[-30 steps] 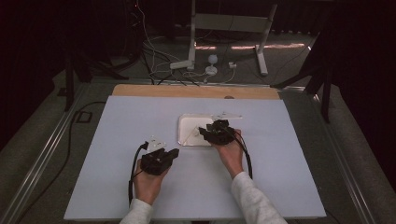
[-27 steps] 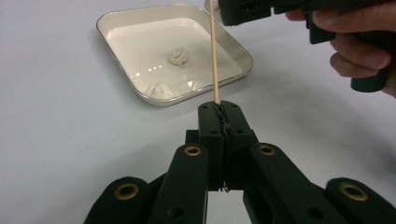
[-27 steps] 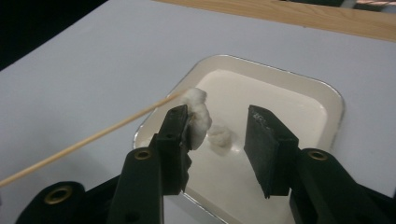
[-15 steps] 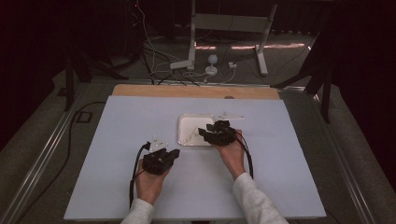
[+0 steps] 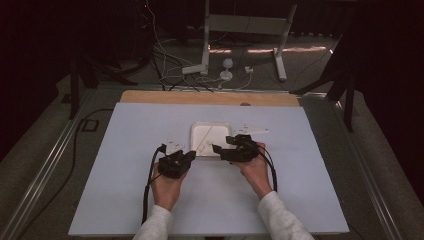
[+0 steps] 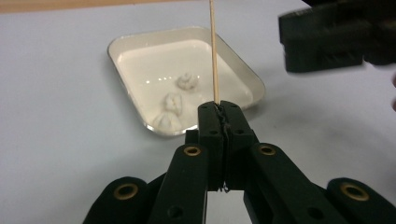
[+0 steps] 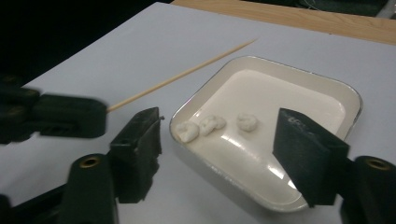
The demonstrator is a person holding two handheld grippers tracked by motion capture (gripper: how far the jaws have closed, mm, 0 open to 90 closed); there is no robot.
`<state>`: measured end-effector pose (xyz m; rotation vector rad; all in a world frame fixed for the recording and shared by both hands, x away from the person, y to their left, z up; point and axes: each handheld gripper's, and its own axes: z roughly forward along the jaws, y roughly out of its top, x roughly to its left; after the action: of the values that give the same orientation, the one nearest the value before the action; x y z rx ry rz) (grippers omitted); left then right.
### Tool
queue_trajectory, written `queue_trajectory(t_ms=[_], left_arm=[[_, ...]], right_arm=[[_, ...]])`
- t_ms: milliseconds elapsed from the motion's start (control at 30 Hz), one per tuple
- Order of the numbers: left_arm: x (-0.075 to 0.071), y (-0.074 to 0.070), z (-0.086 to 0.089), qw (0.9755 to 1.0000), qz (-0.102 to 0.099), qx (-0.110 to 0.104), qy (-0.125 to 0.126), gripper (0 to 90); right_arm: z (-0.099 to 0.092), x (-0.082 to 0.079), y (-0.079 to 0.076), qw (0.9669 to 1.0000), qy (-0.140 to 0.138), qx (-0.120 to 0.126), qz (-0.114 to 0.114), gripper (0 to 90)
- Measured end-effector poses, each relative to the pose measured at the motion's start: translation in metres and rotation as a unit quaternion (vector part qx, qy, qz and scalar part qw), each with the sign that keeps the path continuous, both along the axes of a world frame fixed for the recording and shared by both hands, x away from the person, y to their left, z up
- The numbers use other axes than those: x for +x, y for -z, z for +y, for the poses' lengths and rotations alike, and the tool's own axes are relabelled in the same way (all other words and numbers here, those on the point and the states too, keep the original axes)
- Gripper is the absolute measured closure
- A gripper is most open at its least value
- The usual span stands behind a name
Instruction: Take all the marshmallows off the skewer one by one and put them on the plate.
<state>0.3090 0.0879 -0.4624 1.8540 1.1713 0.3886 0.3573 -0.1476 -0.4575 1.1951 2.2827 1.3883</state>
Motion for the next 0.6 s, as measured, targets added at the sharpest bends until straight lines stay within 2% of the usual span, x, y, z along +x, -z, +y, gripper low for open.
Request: queue_trajectory(t_ms=[200, 300, 600], left_arm=[[0.011, -0.002, -0.009, 0.9998, -0.018, 0.002, -0.003, 89.3], [0.017, -0.002, -0.013, 0.9998, -0.019, 0.0, -0.005, 89.2], [0.031, -0.001, -0.022, 0.9995, -0.018, 0.003, -0.025, 89.3]], right_arm=[[-0.005, -0.006, 0.001, 0.9999, -0.009, 0.01, 0.006, 19.0], [-0.009, -0.008, 0.002, 0.9998, -0.011, 0.013, 0.009, 15.6], [-0.019, -0.015, 0.005, 1.0, -0.007, 0.003, 0.004, 14.9]])
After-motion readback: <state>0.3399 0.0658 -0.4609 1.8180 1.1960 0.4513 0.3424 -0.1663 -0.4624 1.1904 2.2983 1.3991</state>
